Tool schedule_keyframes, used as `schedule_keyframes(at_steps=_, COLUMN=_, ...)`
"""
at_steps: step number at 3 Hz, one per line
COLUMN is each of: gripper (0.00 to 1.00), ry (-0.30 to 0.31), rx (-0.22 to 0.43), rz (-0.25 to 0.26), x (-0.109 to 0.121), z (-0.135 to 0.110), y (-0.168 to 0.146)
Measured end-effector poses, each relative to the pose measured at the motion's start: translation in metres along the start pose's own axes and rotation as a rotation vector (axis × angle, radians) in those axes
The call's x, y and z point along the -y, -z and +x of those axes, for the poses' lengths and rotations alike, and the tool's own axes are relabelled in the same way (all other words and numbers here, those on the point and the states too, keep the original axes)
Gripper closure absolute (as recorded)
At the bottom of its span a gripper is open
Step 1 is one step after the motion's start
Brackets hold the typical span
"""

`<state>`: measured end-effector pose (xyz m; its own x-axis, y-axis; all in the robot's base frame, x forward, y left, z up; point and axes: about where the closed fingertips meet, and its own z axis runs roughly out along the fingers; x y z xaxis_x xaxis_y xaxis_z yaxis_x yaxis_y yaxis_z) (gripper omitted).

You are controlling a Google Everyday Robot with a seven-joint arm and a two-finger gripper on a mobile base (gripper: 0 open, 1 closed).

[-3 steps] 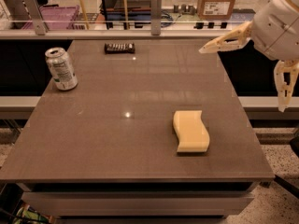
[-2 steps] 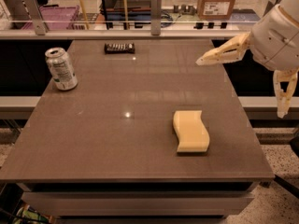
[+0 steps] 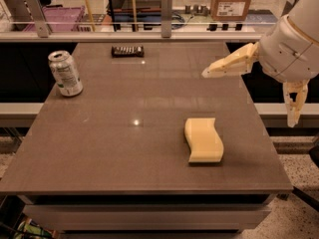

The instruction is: Move sponge near 7up can

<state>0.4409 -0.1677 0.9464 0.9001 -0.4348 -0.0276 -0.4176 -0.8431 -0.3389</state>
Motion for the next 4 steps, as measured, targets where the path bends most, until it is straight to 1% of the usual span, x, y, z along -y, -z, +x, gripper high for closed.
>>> schedule_keyframes(at_steps=1, gripper=0.0, ry=0.029, rx=-0.004, rz=-0.019, x=0.004, z=-0.001, y=-0.018)
schedule_keyframes(at_steps=2, gripper=0.0, ry=0.071, rx=0.022, rz=-0.036, x=0.005, z=-0.006, y=-0.041)
schedule_keyframes(at_steps=4, gripper=0.0, ry=0.171, rx=0.057, rz=-0.016, x=0.004, z=-0.02, y=-0.078)
